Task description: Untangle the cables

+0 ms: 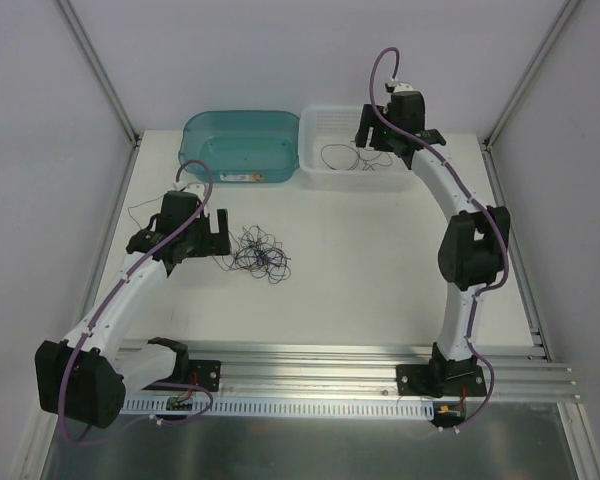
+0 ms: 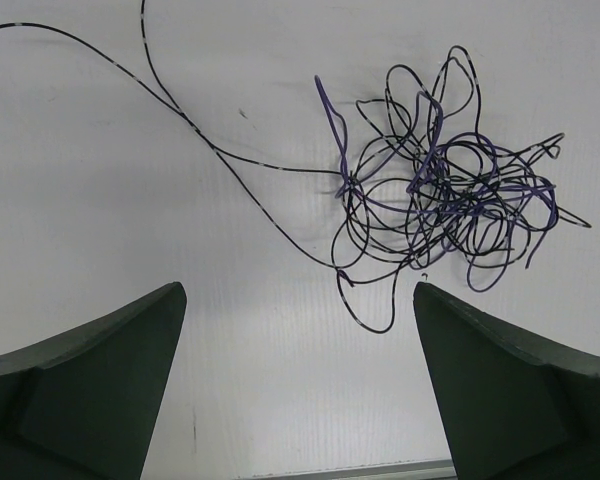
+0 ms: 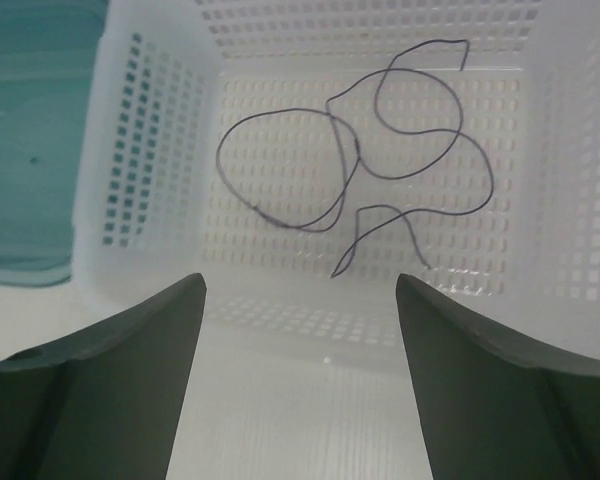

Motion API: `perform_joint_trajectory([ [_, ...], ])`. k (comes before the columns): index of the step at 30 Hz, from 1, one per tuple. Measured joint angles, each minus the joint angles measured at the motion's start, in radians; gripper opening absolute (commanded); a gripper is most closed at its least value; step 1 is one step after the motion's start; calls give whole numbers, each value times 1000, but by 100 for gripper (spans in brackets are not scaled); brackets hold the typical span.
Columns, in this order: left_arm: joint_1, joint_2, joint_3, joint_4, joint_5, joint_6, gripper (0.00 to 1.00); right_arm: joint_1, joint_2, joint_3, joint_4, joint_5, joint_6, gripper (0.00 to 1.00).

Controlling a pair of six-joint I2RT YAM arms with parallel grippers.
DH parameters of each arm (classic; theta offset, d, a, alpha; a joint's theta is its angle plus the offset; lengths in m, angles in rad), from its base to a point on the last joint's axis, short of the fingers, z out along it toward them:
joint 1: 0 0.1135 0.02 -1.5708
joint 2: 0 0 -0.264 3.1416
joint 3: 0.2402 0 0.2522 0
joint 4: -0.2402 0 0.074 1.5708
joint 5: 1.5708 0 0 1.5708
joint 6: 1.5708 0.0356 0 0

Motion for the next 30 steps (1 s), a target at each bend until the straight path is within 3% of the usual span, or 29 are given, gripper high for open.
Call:
perform_joint_trajectory([
  [6,0,2,0,0,76,0,99,109,-238,-204,-24,-93,13,76],
  [9,0,14,0,1,119,-1,99,204,-341,-351,-18,-162,40,68],
  [16,0,97,0,5,194,-18,99,412,-368,-638,21,-219,102,51],
  [22,0,202,0,13,240,-38,99,499,-367,-821,149,-226,206,53],
  [30,0,308,11,27,288,-62,96,603,-286,-793,318,-161,282,67],
])
